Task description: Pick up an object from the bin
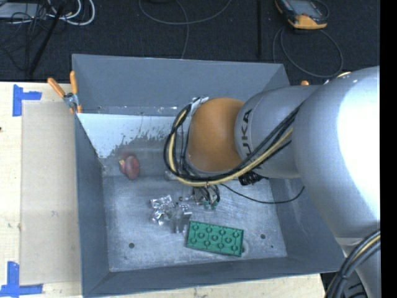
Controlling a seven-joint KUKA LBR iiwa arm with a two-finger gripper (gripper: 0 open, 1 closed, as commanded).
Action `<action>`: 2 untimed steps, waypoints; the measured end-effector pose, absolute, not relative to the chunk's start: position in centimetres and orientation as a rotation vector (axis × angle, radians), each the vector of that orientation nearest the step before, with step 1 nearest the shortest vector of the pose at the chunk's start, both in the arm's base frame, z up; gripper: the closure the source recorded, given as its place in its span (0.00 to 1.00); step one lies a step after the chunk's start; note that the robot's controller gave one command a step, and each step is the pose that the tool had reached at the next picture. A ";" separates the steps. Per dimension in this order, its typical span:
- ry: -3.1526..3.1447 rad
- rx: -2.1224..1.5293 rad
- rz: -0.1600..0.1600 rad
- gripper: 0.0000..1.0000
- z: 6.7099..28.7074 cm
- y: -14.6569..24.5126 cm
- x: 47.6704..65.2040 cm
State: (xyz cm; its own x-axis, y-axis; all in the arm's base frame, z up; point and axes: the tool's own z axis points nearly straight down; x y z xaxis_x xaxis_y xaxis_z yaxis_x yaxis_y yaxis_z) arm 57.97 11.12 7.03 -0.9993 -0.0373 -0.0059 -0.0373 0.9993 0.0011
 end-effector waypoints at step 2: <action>3.124 -0.233 0.000 0.00 7.2 13.1 56.1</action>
Offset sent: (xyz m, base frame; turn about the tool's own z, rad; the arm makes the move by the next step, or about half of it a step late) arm -0.0142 0.0057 -0.0003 -0.0622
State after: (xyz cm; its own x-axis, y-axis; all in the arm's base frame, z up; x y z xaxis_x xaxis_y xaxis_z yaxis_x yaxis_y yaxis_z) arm 56.07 13.10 7.24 -0.9889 -0.1484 -0.0088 -0.1484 0.9889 -0.0008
